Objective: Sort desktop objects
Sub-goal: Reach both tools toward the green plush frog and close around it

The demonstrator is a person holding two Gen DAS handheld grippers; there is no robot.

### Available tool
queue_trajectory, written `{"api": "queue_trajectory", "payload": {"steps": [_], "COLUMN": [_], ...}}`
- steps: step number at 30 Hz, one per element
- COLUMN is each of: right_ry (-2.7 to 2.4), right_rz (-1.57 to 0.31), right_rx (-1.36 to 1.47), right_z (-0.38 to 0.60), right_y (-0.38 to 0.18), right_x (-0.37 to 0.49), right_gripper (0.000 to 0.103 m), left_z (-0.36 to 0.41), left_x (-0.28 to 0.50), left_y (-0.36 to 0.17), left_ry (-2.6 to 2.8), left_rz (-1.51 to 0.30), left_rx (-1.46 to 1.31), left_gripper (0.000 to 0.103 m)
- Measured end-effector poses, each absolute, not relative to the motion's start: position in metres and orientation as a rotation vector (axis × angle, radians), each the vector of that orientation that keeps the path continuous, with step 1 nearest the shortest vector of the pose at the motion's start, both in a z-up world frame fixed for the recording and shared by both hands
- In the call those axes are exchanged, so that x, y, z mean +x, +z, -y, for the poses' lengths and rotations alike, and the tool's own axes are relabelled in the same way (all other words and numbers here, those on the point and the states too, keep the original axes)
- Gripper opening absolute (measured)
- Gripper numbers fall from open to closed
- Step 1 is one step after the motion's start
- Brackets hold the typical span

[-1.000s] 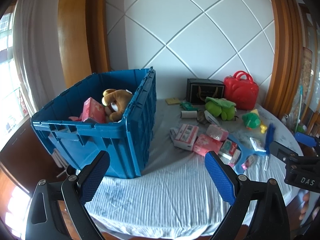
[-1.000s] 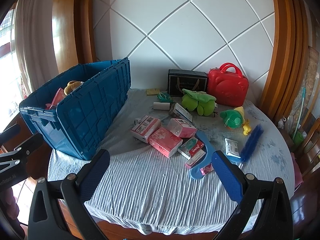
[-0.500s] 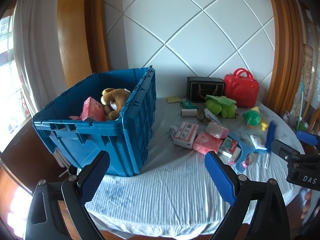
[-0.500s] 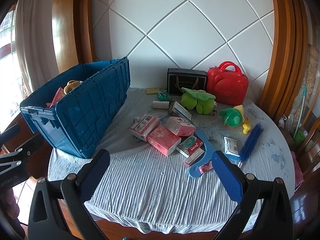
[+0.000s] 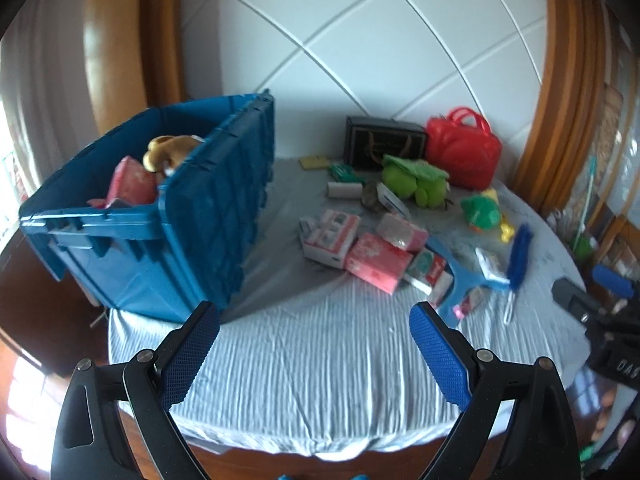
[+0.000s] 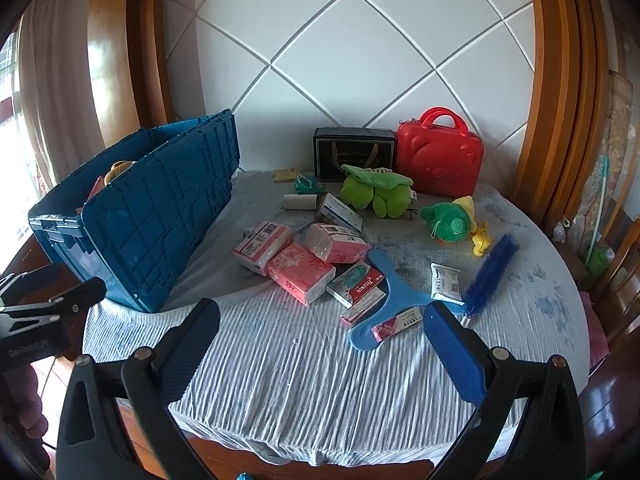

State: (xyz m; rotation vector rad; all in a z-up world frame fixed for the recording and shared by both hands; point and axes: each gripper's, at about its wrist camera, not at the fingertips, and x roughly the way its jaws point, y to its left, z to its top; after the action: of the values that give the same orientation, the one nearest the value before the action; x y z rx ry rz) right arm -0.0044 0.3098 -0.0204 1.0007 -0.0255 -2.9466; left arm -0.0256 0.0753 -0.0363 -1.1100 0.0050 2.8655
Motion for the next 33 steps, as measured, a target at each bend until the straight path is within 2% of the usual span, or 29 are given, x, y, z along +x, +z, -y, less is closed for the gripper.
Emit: {"api": "queue_trajectory", "payload": {"steps": [6, 10, 20, 27, 33], "right_ry": [-2.981, -2.959, -2.977, -2.969, -2.961], "right_rz": [0.124, 0.207, 0.119, 0.093, 0.08], "right_rx": [0.966, 1.016, 1.231, 1.343, 1.375], "right_z": [-0.357, -0.379, -0.397, -0.412, -0.439], "right_y": [-0.036, -0.055, -0.092, -0.111, -0.105], "right_x": [-0.015, -0.034, -0.118, -0.171, -0.229], "right_gripper": [0.103, 0.103, 0.103, 0.103, 0.103], "left_z": [-0.107, -0.121, -0.148, -0.16, -0.185], "left_x": [-0.051, -0.077, -0.172, -0.241, -0.298], "left_y": [-0.054, -0.07, -0.121, -0.133, -0.121], "left_ry": [2.784, 2.767, 2.7, 2.671, 2.682], "left_rz": [0.07, 0.022, -0.063, -0.057, -0.097], "left_rx": [-1.183, -1.239, -1.292, -1.316, -1.261], "left_gripper": [0.097, 0.097, 0.097, 0.097, 0.097]}}
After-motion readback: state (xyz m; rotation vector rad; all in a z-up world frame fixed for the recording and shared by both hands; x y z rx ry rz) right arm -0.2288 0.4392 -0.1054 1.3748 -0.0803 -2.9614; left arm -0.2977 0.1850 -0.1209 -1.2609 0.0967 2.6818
